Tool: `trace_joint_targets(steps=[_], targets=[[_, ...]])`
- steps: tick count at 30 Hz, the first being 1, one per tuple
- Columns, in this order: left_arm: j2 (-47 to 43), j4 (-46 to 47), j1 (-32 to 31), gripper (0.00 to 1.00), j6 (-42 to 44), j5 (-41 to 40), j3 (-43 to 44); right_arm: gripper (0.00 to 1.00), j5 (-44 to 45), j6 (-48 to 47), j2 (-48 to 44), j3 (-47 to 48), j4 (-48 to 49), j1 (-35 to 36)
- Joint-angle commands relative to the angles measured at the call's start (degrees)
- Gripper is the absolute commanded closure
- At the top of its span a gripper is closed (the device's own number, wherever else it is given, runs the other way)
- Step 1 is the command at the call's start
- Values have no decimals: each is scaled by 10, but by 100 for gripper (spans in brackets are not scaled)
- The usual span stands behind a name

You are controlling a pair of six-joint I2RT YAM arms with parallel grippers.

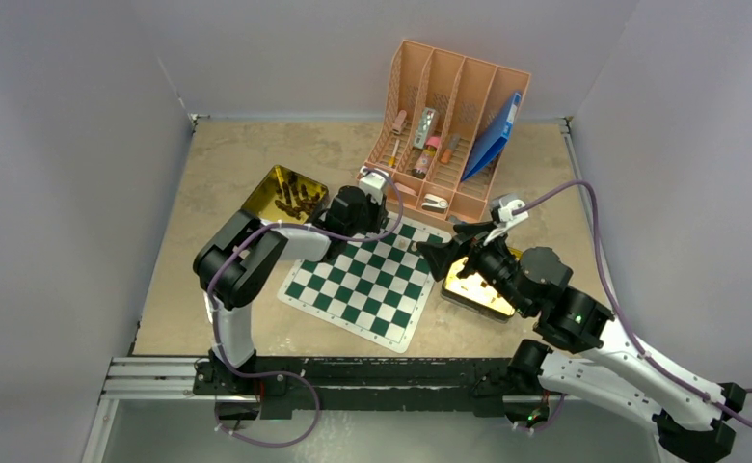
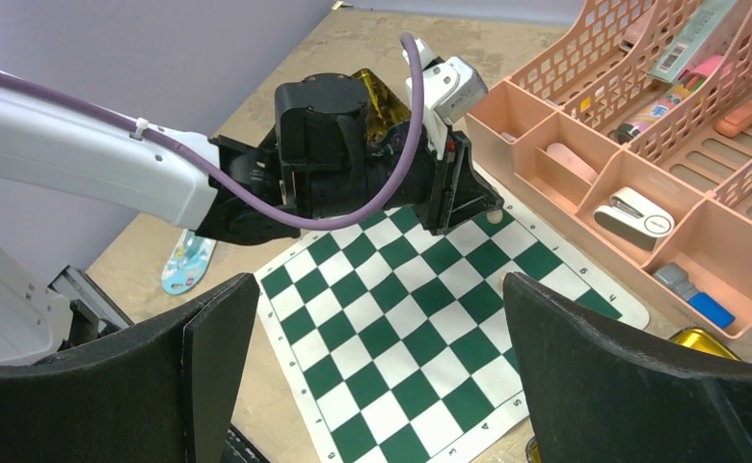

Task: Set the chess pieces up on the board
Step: Place the chess piece on the chessboard.

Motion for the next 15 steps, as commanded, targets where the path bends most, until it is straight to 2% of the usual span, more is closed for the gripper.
trace_joint_targets(steps=[1, 12, 15], targets=[[-14, -4, -1, 95, -7, 2, 19, 1, 4, -8, 4, 0, 32, 1], [-41, -38, -1, 64, -26, 9, 27, 1, -1, -9, 8, -9, 38, 1], [-60, -59, -1, 53, -31, 9, 31, 1, -5, -11, 15, -3, 37, 1]])
